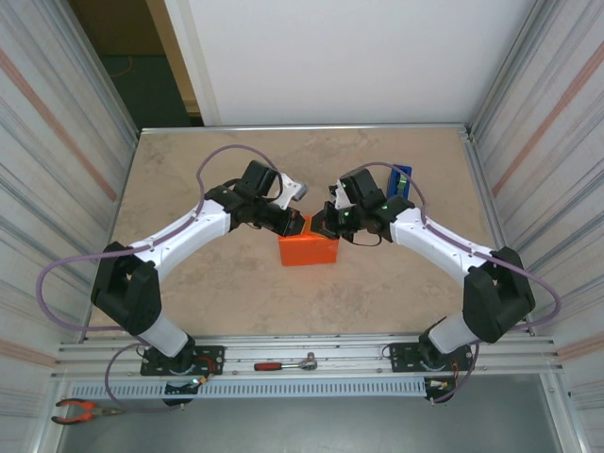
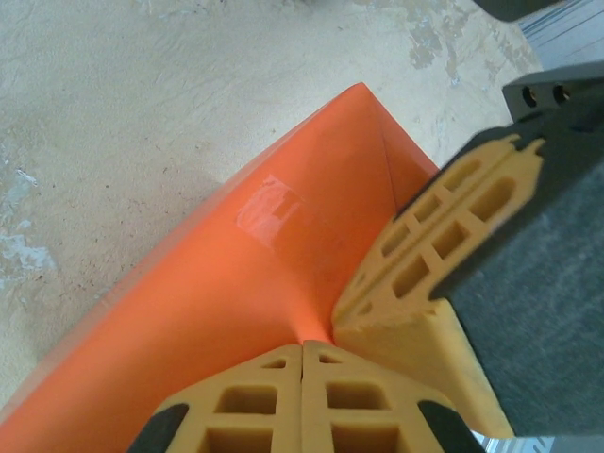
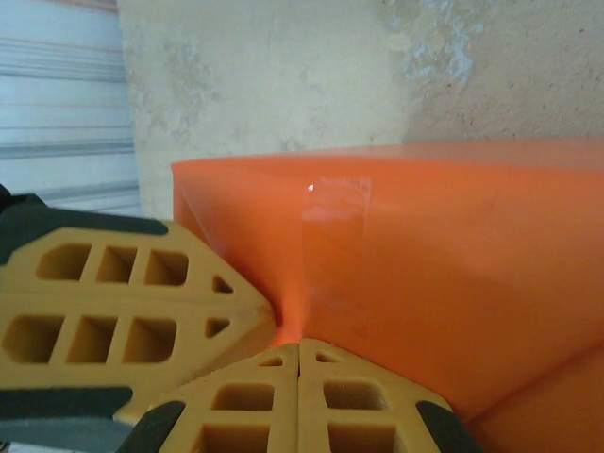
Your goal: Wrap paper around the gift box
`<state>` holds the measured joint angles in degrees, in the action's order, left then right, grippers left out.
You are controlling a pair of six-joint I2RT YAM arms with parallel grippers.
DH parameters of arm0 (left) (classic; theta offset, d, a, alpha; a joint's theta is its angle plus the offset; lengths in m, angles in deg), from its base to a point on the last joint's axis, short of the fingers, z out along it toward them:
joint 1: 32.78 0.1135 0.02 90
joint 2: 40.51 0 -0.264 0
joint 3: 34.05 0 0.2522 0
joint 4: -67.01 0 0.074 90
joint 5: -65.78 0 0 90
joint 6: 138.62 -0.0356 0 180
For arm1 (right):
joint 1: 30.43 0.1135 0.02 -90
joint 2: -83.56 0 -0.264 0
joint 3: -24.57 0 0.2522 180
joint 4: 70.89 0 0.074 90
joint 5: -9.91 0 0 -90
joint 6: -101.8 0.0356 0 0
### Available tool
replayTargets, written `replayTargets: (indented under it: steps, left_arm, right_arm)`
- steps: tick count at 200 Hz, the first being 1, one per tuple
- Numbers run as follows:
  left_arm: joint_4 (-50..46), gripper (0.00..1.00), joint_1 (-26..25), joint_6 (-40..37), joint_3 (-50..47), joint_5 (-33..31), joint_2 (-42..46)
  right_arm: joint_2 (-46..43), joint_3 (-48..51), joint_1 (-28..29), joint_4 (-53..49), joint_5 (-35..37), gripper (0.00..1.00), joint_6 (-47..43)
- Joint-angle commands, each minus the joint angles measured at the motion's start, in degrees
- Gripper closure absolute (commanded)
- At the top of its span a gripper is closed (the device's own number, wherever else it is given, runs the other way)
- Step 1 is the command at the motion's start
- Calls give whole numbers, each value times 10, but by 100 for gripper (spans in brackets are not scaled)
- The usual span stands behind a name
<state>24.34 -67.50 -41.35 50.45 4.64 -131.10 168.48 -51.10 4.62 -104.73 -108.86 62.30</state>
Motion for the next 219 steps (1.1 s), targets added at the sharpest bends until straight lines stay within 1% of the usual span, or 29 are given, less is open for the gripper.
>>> replayTargets:
  steps: [1,61,219]
  left_arm:
    - [-50,100,-7,-12,-23,-20,-23]
    - [-49,100,-9,-13,-23,-20,-23]
    - [-49,100,-11,-14,-24,-20,-23]
  right_arm:
    - [-24,24,10,-9,-6,100,4]
    - [-49,60,20,0,7,100,14]
    - [-85,111,37,25,41,100,38]
